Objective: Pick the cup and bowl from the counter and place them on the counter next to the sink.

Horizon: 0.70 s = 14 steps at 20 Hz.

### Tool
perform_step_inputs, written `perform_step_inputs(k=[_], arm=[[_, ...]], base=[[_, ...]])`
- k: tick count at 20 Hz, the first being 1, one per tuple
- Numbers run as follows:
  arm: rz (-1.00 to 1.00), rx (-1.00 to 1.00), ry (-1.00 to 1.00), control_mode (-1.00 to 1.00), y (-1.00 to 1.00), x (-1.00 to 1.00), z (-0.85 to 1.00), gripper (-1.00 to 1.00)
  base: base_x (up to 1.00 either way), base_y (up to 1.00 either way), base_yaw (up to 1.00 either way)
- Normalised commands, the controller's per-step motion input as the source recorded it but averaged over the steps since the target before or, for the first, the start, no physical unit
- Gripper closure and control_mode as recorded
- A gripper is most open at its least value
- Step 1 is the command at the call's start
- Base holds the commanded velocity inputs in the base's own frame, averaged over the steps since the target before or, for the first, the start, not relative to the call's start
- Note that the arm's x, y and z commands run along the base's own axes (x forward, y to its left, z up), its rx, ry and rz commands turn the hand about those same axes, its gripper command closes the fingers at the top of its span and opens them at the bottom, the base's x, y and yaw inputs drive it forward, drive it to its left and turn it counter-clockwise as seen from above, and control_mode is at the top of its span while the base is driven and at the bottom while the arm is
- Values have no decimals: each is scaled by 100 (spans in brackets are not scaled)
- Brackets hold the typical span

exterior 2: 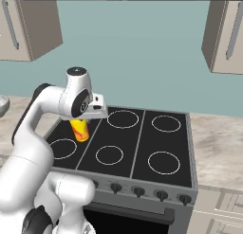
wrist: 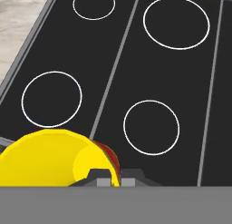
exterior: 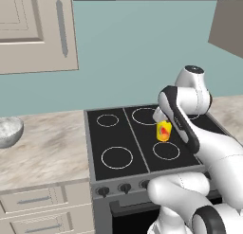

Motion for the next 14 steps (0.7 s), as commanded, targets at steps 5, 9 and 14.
perform_step_inputs(k=[5,9,14], arm=[[0,0,0,100,0,0,0,100],[0,0,0,100,0,0,0,100],[0,0,0,100,0,0,0,100]], base=[[-1,0,0],[-80,-8,0],[-99,-20,0]])
